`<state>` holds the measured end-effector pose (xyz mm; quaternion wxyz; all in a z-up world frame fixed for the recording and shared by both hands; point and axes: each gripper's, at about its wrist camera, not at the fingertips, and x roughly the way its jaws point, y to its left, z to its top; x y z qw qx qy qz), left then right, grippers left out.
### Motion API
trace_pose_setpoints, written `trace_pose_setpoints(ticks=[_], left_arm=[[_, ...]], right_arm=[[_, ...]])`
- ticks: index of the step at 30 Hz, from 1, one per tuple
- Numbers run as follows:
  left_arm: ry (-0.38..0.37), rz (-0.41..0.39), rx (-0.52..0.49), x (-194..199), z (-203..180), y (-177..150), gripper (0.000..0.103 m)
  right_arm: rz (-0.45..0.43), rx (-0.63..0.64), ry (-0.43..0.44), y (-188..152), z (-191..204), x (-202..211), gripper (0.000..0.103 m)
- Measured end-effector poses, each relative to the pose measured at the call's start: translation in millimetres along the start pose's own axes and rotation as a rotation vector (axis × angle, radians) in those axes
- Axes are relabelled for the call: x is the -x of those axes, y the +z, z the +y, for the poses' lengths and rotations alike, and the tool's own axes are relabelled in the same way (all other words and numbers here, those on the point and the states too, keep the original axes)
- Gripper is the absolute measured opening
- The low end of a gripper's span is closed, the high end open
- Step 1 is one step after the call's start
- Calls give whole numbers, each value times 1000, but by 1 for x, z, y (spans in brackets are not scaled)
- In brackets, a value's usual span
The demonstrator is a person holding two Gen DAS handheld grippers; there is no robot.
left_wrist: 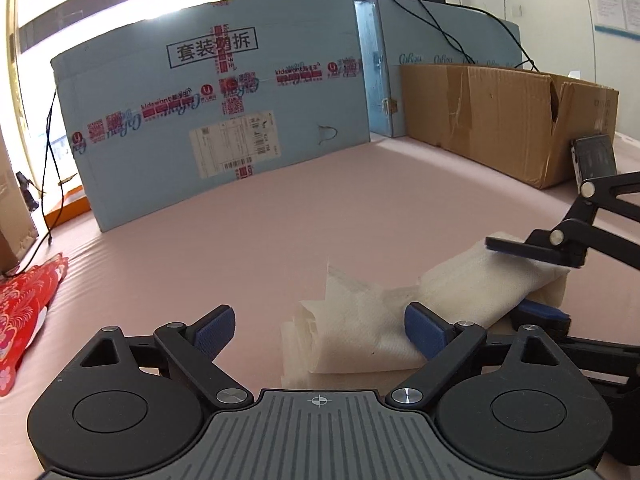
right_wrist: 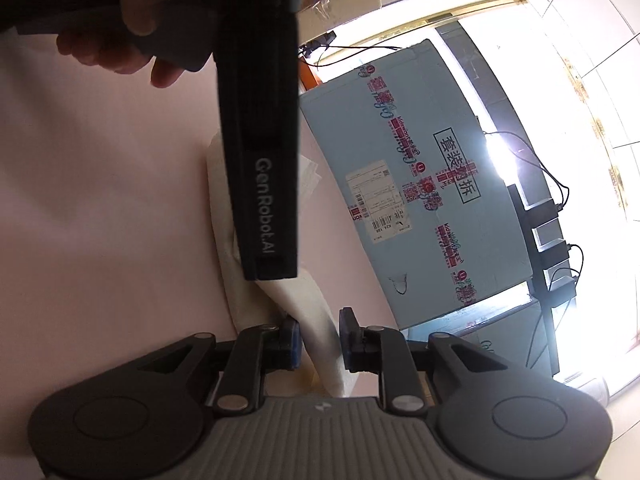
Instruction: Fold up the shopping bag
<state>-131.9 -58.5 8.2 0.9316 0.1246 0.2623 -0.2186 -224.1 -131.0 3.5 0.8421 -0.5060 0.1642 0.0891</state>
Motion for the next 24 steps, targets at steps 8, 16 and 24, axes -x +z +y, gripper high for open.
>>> trace_pose_setpoints(ticks=[8, 16, 24], left_arm=[[-5, 0, 8, 1, 4, -6, 95], [-8, 1, 10, 2, 5, -5, 95], [-8, 1, 15, 2, 6, -4, 95]], right_arm=[[11, -470, 276, -57, -72, 29, 57], [37, -1227, 586, -149, -105, -8, 60], [10, -1608, 849, -165, -96, -58, 64]])
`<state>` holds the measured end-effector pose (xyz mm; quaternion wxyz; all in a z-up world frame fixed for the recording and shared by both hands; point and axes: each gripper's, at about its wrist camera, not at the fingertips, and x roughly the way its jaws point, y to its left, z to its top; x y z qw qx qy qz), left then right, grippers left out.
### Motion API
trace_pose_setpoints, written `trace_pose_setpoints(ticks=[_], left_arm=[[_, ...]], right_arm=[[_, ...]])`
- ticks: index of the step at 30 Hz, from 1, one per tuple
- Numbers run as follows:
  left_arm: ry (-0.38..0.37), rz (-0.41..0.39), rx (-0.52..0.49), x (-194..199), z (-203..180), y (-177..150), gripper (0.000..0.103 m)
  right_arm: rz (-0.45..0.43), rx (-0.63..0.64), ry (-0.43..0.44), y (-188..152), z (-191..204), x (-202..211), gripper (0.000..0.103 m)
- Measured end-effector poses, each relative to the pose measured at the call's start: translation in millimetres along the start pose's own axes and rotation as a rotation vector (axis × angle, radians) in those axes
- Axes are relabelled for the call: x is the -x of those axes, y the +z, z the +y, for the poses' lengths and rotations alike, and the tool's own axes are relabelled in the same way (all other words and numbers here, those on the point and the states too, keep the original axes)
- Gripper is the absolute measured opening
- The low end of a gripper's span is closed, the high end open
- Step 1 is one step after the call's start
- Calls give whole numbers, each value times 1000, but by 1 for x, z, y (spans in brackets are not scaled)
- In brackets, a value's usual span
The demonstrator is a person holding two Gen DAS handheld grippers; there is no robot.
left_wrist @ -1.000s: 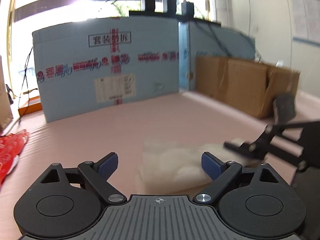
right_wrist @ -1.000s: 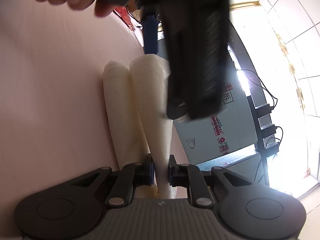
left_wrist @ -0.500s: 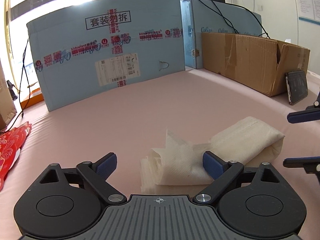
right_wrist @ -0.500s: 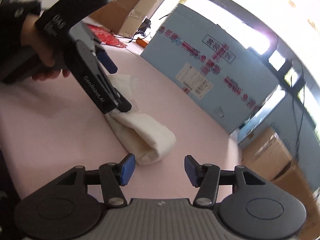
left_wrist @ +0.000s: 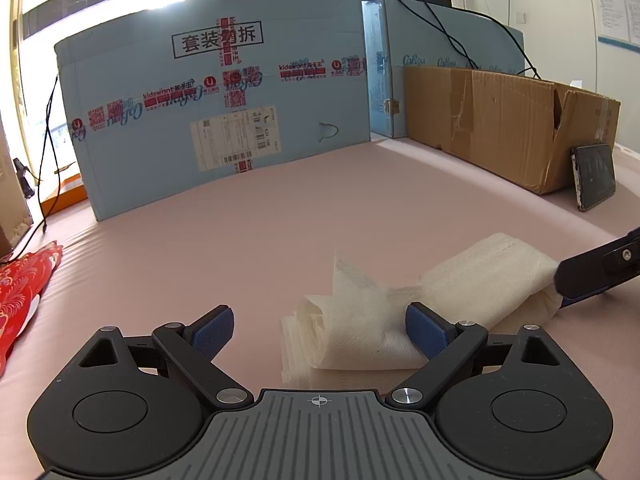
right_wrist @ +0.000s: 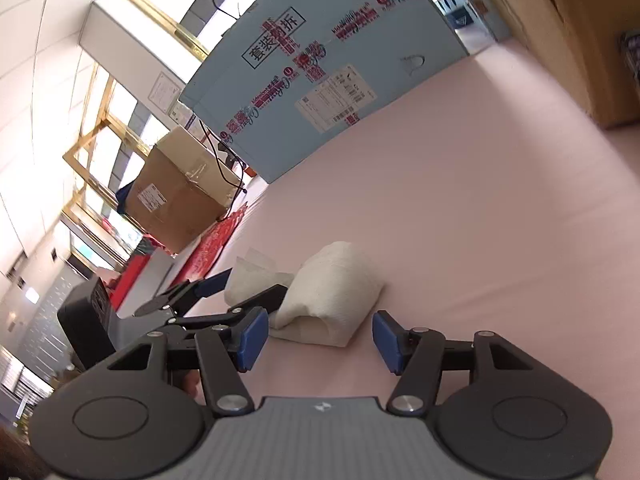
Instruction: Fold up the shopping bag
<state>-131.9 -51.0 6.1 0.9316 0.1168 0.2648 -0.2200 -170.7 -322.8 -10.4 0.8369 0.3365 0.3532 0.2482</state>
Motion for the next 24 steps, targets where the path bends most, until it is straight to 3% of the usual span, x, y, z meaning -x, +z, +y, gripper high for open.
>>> trace_pose_setpoints(ticks=[6, 10, 12, 14, 16, 20, 24], left_arm=[[2, 1, 1, -1, 0, 0, 95], [9, -3, -7, 0, -1, 0, 95], [9, -4, -3, 0, 0, 0, 95], [5, -6, 1, 1, 1, 0, 95], [-6, -19, 6, 3, 3, 0, 95], [39, -139, 31, 21, 10, 2, 95], [188, -316, -6, 47, 15, 4, 95]], right_arm=[[-32, -122, 52, 6, -7, -7, 72], [-27, -72, -57, 6, 7, -18, 66], [-47, -32, -130, 4, 15, -22, 40], [-65, -8, -169, 1, 15, -22, 35], [-77, -7, -155, -1, 13, -22, 28], [-92, 6, -104, 7, 15, -26, 21], [-89, -26, 13, 27, 23, -41, 18]])
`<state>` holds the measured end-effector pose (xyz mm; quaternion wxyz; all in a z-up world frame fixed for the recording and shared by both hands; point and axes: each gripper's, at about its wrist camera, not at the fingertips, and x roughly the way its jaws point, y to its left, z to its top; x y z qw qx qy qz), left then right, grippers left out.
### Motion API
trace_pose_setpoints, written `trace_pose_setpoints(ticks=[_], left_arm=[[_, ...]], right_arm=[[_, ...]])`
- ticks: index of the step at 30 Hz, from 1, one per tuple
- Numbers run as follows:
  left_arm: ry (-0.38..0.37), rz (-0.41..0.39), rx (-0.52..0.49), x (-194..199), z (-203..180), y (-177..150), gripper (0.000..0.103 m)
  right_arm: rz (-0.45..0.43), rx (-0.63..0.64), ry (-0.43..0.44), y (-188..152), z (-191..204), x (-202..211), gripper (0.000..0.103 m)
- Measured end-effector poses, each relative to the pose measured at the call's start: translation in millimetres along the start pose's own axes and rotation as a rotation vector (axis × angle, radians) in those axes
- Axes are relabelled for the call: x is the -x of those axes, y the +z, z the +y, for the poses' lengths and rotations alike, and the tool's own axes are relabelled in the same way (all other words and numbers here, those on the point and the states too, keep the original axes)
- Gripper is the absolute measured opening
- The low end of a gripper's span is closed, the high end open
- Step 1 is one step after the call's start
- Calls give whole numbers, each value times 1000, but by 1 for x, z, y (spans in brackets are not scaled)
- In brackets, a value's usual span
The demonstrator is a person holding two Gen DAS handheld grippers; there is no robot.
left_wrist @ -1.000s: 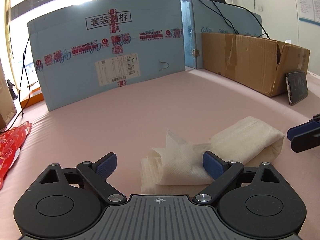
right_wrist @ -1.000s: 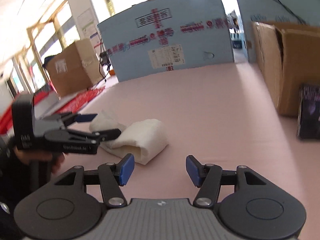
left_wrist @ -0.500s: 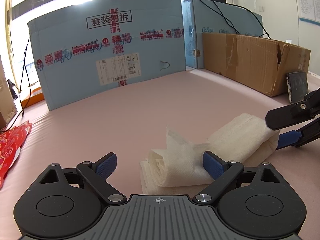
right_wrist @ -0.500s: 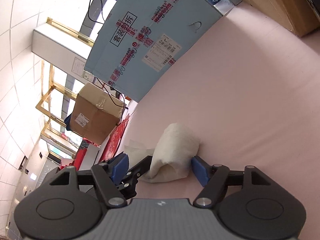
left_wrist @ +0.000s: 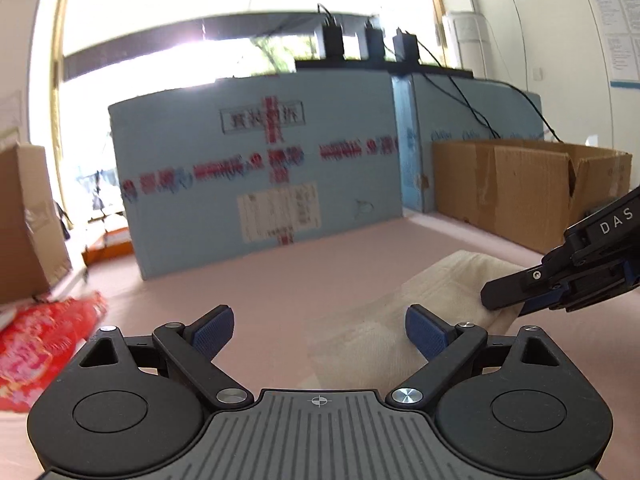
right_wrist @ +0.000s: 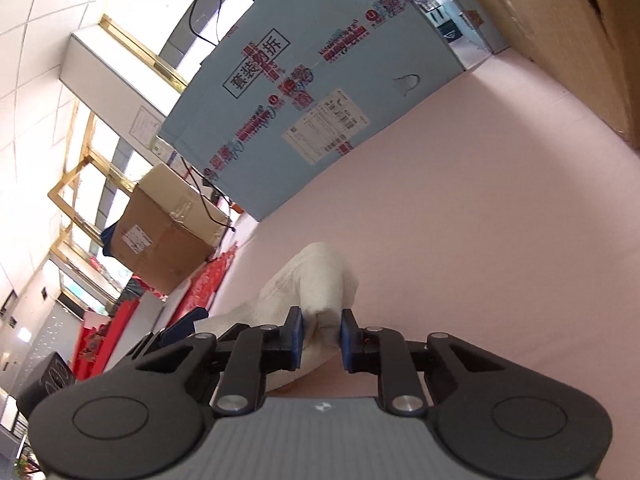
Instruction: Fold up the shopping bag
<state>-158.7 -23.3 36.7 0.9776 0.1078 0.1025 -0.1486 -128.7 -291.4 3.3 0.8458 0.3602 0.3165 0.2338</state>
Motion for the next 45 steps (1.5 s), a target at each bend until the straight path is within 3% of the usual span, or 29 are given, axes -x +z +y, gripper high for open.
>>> trace_pose_setpoints(ticks=[4, 6, 9, 12, 18, 20, 22, 23, 24, 27, 29, 31, 33, 34, 37, 38, 39, 41, 43, 45], left_arm=[[99, -136, -21, 25, 7, 11, 95], [115, -157, -35, 32, 8, 14, 95], [91, -117, -91, 32, 1, 13, 94], [25, -62, -144, 24, -12, 7, 94], [-246, 83, -326, 2, -44, -5, 88], [-271, 137, -389, -7, -51, -11, 88], [-267, 176, -401, -15, -50, -13, 80], [-278, 193, -384, -17, -48, -12, 63], [-295, 211, -358, -19, -44, -12, 54], [-288, 222, -333, -19, -39, -14, 43], [-265, 214, -310, -16, -35, -16, 43], [-220, 197, -341, -10, -38, -16, 51], [-146, 147, -450, -2, -50, -18, 71], [-135, 126, -497, 1, -55, -19, 74], [-188, 122, -549, 3, -61, -18, 75], [-215, 145, -542, -1, -60, -19, 70], [-231, 170, -535, -6, -59, -20, 51], [-224, 181, -504, -11, -53, -20, 31], [-253, 189, -387, -11, -34, -13, 28], [-217, 183, -325, -8, -18, -11, 27]], right_arm=[[53, -94, 104, 10, 8, -31, 18], [96, -116, 122, 6, 9, -43, 18], [137, -132, 97, 1, 7, -55, 18], [142, -142, 52, 2, 1, -59, 18], [158, -72, 5, 0, 1, -56, 18], [155, -33, 1, -1, 2, -53, 18], [151, 23, 16, -2, 5, -47, 18], [153, 43, 20, -3, 7, -45, 18], [151, 61, 22, -3, 9, -43, 18], [138, 63, 53, -2, 11, -40, 23], [138, 79, 75, 0, 16, -41, 23], [147, 110, 75, 1, 22, -44, 22], [162, 124, 58, 1, 25, -48, 21], [168, 123, 56, 1, 26, -48, 21], [169, 131, 60, -1, 26, -46, 21], [167, 139, 62, -1, 27, -45, 21], [165, 147, 67, -2, 28, -43, 21], [162, 163, 63, -4, 30, -40, 24], [156, 165, 64, -4, 31, -39, 29], [142, 169, 75, -5, 32, -34, 55]])
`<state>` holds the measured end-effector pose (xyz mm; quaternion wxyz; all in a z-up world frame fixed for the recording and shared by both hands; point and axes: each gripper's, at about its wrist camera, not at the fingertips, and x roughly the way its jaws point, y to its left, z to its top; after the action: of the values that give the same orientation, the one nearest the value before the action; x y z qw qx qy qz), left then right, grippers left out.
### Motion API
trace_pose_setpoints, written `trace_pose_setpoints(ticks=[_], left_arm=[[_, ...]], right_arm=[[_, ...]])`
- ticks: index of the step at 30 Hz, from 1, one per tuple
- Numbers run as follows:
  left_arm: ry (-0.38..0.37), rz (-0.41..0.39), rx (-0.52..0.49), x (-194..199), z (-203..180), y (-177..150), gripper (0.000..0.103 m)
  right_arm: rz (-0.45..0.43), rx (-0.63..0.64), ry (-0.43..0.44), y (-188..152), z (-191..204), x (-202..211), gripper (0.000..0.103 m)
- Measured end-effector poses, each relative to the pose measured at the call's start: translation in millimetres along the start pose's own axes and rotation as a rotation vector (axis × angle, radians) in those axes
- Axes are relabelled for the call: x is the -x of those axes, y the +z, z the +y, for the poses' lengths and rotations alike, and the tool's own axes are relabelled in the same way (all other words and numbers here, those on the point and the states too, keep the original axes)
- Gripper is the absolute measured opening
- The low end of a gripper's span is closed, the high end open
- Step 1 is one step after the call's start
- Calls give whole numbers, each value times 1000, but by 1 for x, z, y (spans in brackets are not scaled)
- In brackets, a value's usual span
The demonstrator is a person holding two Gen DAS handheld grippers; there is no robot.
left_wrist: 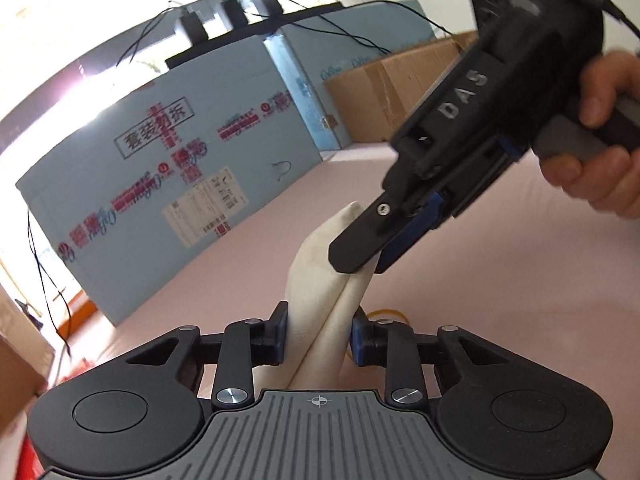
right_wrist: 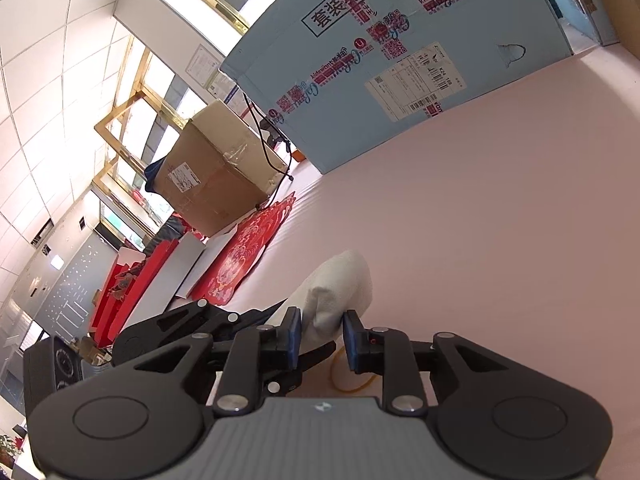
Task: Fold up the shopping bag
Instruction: 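Pinch the yellow rubber band off the table with the right gripper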
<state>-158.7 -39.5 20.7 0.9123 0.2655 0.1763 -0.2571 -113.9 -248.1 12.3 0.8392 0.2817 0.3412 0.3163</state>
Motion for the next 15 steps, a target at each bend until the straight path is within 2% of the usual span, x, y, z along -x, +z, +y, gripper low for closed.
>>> trace_pose_setpoints(ticks=[2, 3, 5, 8, 10, 13, 14, 15], left_arm=[[37, -1, 49, 6, 12, -6, 27], [44, -7, 79, 9, 18, -8, 27], [39, -28, 126, 16, 25, -14, 27], [28, -37, 141, 19, 24, -18, 27], [30, -38, 140, 19, 21, -22, 28], [44, -51, 146, 23, 22, -24, 28], [46, -57, 152, 24, 23, -24, 28], [46, -61, 155, 24, 23, -24, 28]], right_arm=[[-5, 42, -22, 0, 3, 3, 62], [9, 78, -48, 0, 5, 2, 62], [83, 183, -153, -3, 11, -7, 60], [157, 387, -305, -9, 26, -24, 43], [184, 522, -374, -17, 43, -36, 37], [208, 696, -419, -29, 61, -49, 22], [218, 729, -413, -33, 65, -50, 10], [229, 761, -407, -37, 69, -50, 5]])
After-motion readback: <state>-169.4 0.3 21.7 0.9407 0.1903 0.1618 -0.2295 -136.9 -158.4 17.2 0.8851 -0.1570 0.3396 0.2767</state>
